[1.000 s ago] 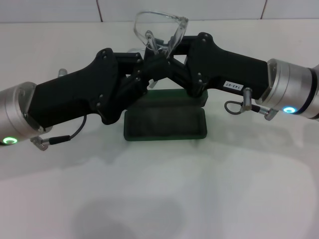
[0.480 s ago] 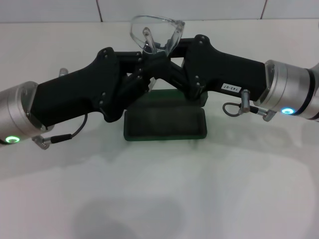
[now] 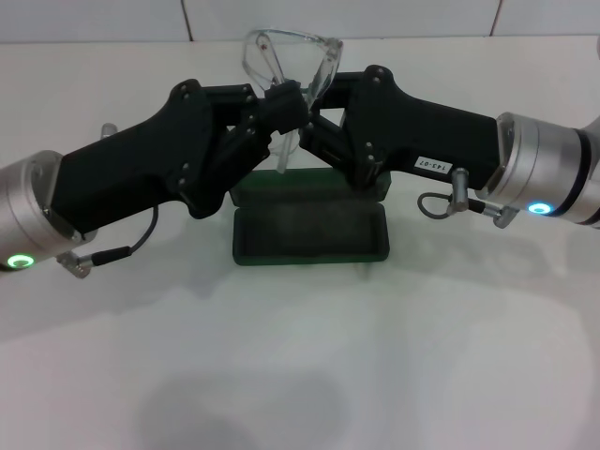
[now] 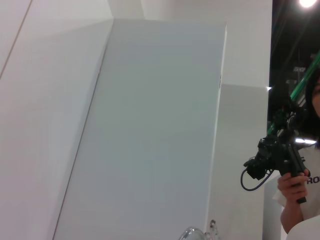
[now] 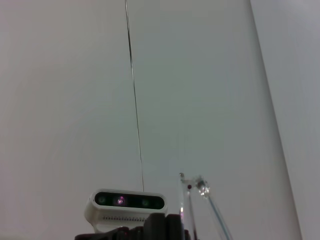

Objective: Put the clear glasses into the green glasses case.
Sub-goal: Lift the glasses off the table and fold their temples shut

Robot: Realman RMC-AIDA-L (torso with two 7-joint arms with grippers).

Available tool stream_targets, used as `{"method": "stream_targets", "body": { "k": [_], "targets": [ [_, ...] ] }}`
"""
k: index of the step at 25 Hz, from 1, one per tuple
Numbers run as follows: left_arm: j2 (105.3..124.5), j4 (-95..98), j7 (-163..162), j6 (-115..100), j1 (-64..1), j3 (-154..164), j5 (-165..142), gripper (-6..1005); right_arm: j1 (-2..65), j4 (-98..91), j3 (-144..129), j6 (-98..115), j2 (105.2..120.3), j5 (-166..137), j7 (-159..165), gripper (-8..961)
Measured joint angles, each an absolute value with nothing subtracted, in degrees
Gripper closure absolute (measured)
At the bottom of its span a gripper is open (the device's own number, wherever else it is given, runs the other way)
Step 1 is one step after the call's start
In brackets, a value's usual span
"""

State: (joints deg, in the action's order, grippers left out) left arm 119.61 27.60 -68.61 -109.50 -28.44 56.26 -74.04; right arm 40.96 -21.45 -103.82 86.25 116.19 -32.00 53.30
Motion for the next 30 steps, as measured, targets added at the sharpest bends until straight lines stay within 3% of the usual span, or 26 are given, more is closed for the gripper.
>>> {"method": "stream_targets", "body": {
  "k": [30],
  "targets": [
    [119.53,27.16,-68.55,-108.89,-29.22,56.25,-74.0,955,41.86,-21.44,-104.57,86.04,116.18,-32.08,53.26,839]
  ]
}}
